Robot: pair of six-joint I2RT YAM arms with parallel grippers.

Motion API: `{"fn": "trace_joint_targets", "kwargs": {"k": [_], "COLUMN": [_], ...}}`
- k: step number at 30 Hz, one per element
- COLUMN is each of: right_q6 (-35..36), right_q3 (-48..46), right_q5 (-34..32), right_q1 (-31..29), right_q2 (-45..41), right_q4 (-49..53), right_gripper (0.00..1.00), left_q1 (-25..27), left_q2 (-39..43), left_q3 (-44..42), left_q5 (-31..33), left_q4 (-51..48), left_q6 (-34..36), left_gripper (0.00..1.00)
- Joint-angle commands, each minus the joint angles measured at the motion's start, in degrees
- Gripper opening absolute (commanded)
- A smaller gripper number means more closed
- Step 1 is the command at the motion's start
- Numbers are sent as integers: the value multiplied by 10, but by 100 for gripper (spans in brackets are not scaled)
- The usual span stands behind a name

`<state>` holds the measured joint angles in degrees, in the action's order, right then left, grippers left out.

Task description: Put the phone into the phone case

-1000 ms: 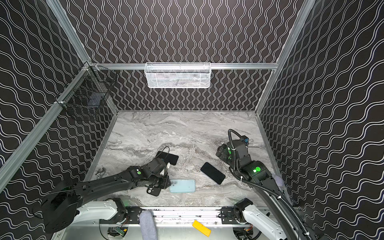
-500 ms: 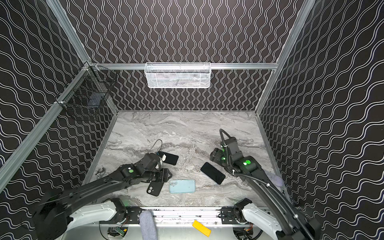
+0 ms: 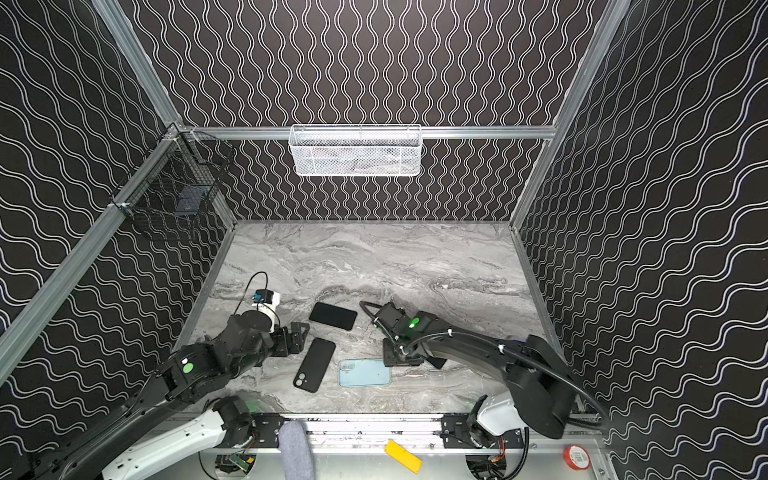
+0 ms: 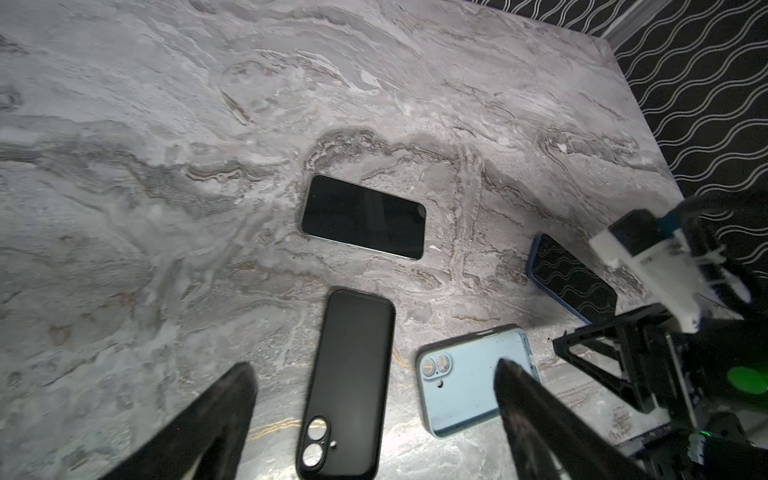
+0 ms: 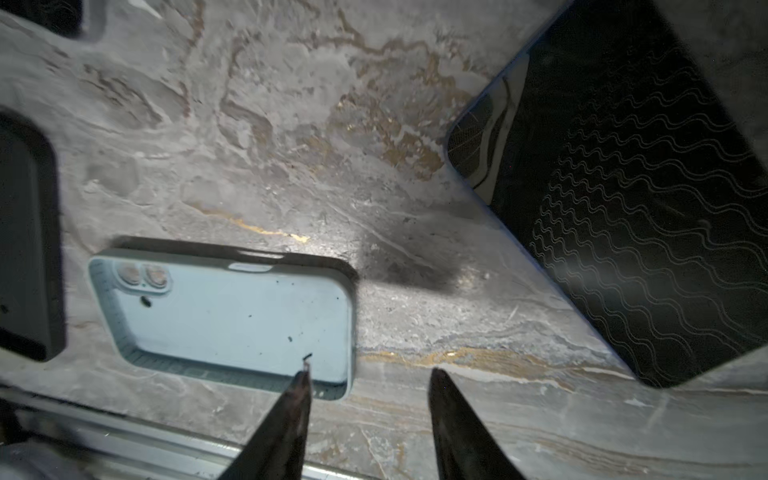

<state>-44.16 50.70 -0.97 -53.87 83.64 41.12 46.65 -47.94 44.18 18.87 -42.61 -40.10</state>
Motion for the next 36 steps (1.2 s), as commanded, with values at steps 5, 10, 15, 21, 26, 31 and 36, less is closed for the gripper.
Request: {"fn": "trace_joint_targets", "kwargs": {"k": [5, 10, 15, 21, 26, 31, 36], "right_q6": [-55, -78, -95, -120, -133, -137, -110], "right_q3": [13, 12, 27, 69, 96, 90, 127], "right_q5": [-17, -9, -22, -55, -64, -53, -58], "right_q1": [-50, -56, -56, -55, -47, -22, -16], "right_q2": [69, 96, 115, 142, 159, 150, 175], "right_q4": [-12, -29, -31, 1, 11, -4, 5], "right_gripper": [44, 36, 24, 11, 7, 6, 6], "left_q1": [-1, -1, -1, -1, -2, -1, -1], "left_q2": [27, 25, 28, 38, 49, 54, 54], "left_q3": [-21, -23, -26, -27, -26, -23, -20], "left_q5": [24, 10, 5, 0, 5, 11, 14], "left_q4": [3, 13, 11, 8, 4, -2, -2], "left_q6": [5, 21, 28, 29, 31, 36, 44], "left_gripper": [94, 94, 94, 95, 95, 95, 96]}}
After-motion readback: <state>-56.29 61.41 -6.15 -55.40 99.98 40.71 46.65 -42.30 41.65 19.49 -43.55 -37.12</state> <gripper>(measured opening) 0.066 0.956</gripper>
